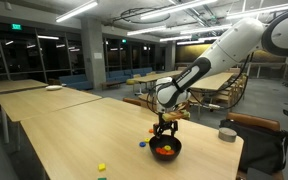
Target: Pick up the yellow, blue and orange objects from the table and put them in the bowl
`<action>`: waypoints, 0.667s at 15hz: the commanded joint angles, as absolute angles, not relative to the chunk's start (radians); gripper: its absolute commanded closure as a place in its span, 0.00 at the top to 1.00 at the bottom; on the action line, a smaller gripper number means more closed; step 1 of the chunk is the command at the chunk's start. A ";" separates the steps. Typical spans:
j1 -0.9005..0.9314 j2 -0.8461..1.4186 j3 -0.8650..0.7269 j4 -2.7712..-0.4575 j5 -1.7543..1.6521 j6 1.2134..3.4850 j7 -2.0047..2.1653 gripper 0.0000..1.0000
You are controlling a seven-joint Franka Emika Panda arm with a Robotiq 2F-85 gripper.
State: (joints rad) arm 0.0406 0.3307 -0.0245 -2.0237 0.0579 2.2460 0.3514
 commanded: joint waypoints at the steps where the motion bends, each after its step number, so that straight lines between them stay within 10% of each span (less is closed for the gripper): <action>1: 0.045 0.320 -0.051 -2.016 0.027 2.171 0.385 1.00; 10: 0.051 0.295 -0.077 -2.031 -0.027 2.057 0.453 1.00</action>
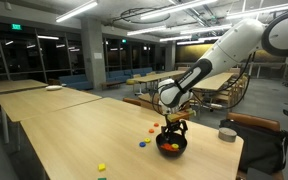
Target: Pick up the yellow, blue and orange objects from the table and put them in the bowl
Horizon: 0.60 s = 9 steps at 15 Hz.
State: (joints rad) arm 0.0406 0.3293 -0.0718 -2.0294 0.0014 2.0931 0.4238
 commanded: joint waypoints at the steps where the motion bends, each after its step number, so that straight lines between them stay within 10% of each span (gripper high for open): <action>1: 0.059 0.287 -0.079 -2.023 -0.052 2.053 0.461 1.00; 9: 0.118 0.209 -0.048 -1.924 -0.299 2.073 0.515 1.00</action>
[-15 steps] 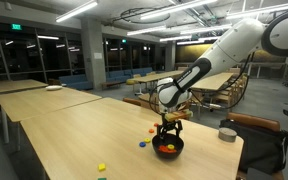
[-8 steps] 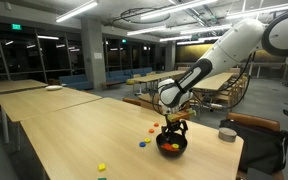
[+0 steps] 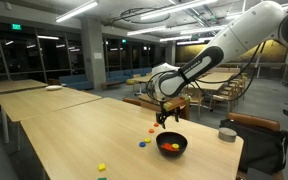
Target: Pick up the yellow, blue and orange objects from the table and put them in the bowl
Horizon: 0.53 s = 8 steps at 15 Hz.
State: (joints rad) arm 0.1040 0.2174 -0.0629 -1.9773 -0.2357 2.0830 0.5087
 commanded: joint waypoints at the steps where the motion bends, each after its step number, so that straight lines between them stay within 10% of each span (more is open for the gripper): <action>1: 0.117 0.215 -0.040 -1.905 -0.305 2.085 0.501 1.00; 8: 0.095 0.366 -0.028 -1.763 -0.280 2.179 0.374 1.00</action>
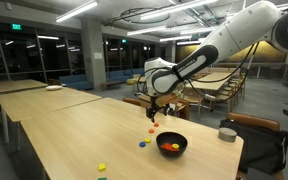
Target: Pick up the yellow, blue and orange objects from the table and put them in the bowl
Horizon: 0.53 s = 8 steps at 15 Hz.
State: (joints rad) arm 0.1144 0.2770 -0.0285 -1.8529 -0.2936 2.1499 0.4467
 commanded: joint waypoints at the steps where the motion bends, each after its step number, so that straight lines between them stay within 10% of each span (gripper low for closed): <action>1: 0.087 0.400 -0.029 -1.736 -0.265 2.181 0.346 1.00; 8: 0.031 0.581 -0.015 -1.568 -0.147 2.171 0.148 1.00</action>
